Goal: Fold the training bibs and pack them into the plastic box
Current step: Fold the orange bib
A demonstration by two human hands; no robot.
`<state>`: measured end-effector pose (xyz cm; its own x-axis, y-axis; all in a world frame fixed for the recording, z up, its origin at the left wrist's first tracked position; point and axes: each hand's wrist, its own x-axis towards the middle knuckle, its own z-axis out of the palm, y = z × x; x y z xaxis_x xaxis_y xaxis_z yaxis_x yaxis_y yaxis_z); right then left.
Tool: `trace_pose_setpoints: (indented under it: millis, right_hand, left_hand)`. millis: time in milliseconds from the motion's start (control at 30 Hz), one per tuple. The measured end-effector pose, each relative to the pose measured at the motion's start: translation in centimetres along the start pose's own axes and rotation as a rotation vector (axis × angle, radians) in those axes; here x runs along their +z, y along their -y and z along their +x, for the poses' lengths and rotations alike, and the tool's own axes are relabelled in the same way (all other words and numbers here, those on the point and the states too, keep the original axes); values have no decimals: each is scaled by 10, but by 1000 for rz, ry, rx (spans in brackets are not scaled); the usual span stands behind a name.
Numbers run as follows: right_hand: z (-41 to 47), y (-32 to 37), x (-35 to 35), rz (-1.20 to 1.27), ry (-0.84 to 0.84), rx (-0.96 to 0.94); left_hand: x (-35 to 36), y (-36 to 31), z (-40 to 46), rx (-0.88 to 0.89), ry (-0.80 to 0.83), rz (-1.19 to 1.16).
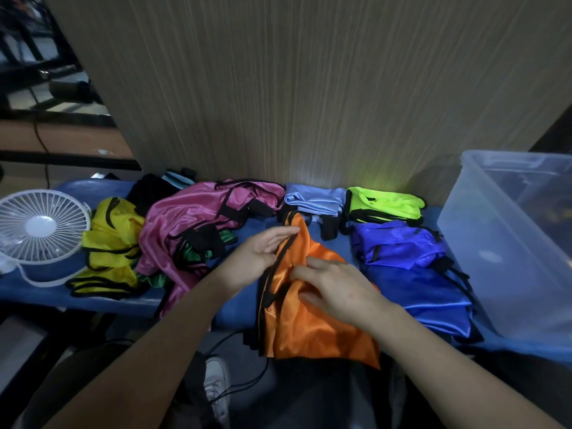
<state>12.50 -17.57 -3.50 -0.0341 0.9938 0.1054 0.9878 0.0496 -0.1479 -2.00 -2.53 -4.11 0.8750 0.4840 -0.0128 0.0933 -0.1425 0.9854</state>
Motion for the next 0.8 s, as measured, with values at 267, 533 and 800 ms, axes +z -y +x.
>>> trace_pose_setpoints:
  millis: [267,533,800]
  right_hand:
    - [-7,-18,-3,260,-108,140]
    - [-11,-20,-6,587,-164,327]
    - [3,-6,3,828,-268,594]
  left_hand:
    - [-3,6,3,-33,-339,203]
    - [5,2,1,-62,-159,296]
    - [20,19,5,71,-40,515]
